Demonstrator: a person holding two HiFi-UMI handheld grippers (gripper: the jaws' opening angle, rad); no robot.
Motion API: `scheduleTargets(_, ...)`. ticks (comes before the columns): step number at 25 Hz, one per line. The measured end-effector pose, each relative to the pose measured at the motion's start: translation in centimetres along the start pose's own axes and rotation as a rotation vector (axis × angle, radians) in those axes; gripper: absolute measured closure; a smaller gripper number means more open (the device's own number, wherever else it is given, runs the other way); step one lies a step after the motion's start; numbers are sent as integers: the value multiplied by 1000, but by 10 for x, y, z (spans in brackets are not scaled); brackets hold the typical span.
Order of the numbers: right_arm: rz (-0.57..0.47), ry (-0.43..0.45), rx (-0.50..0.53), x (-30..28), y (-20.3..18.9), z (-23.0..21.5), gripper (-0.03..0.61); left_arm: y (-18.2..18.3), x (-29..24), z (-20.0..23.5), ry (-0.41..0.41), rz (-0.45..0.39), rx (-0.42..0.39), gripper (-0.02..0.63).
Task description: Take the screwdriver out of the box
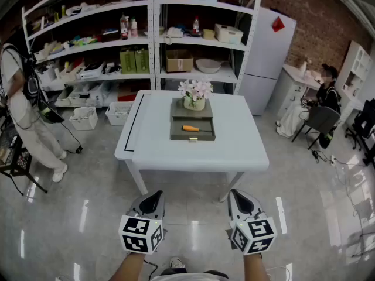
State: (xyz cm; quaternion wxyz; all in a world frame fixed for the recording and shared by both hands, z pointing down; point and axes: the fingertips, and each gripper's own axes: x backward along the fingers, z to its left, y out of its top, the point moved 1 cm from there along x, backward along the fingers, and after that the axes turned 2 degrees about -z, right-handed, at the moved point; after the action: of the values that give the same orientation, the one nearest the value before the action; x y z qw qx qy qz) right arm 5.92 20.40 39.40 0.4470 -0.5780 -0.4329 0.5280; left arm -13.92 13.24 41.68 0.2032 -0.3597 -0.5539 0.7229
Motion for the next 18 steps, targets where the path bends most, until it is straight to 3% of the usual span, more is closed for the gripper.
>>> scheduleTargets(18,0,10,13,-28,-2,11,572,-1,-20,4,-45,11,-13,607)
